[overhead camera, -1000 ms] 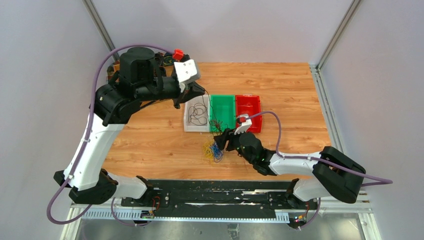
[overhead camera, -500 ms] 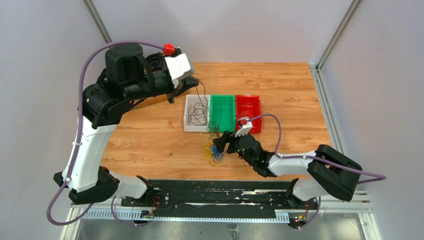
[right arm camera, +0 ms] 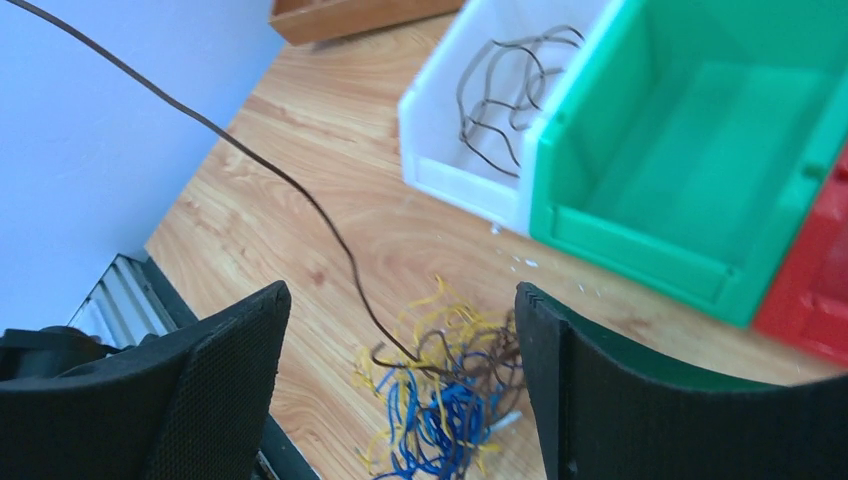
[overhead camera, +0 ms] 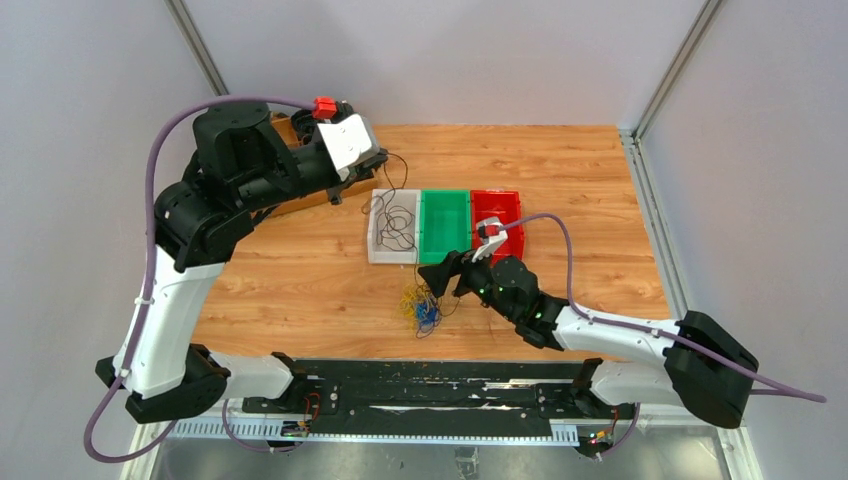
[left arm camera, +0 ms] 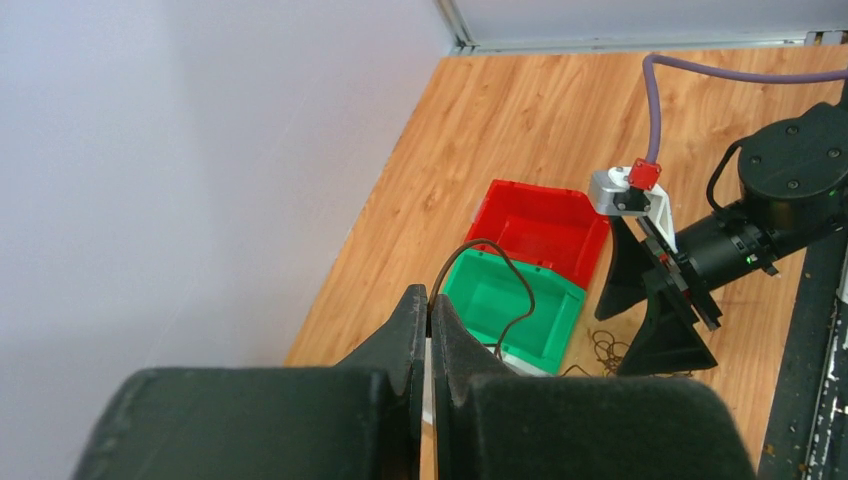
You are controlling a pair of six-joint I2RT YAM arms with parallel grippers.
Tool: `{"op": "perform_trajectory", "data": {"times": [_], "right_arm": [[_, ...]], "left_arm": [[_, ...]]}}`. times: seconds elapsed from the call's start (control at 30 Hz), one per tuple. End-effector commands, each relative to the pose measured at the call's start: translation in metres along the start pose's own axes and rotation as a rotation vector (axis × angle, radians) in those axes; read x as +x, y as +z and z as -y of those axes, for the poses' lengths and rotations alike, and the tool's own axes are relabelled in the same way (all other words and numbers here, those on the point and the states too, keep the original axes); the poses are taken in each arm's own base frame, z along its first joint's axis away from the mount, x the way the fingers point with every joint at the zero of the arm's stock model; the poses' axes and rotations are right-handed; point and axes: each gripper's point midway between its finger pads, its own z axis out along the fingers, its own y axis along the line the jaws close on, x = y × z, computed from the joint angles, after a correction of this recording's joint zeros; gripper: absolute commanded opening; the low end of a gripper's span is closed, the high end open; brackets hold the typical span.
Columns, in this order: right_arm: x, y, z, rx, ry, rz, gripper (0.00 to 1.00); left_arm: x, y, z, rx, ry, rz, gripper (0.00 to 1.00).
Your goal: Untangle the cables
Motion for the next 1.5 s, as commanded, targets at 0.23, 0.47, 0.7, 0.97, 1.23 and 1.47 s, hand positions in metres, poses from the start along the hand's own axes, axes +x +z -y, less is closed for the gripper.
{"op": "perform_trajectory", "data": {"times": [0.23, 0.47, 0.7, 0.97, 1.23, 1.47], "right_arm": [[-0.022, 0.034, -0.056, -0.195, -0.212, -0.053, 0.83], [0.007, 0.064, -0.042, -0.128, -0.155, -0.116, 0.67], [0.054, 0.067, -0.029, -0.126, -0.1, -0.234, 0.6], [0.086, 0.048, -0.001, -0.059, -0.096, -0.269, 0.62], [0.103, 0.031, 0.016, -0.015, -0.099, -0.288, 0.67], [0.1, 0.021, 0.028, 0.036, -0.104, -0.273, 0.57]], "left_arm": [[-0.038, -0.01, -0.021, -0.069, 0.066, 0.091, 0.0], [-0.071, -0.029, -0.043, -0.191, 0.141, 0.199, 0.0], [-0.111, -0.064, -0.06, -0.325, 0.235, 0.339, 0.0], [-0.157, -0.11, -0.087, -0.549, 0.219, 0.559, 0.0], [-0.191, -0.153, -0.117, -0.763, 0.218, 0.686, 0.01], [-0.202, -0.157, -0.115, -0.748, 0.23, 0.72, 0.0]]}}
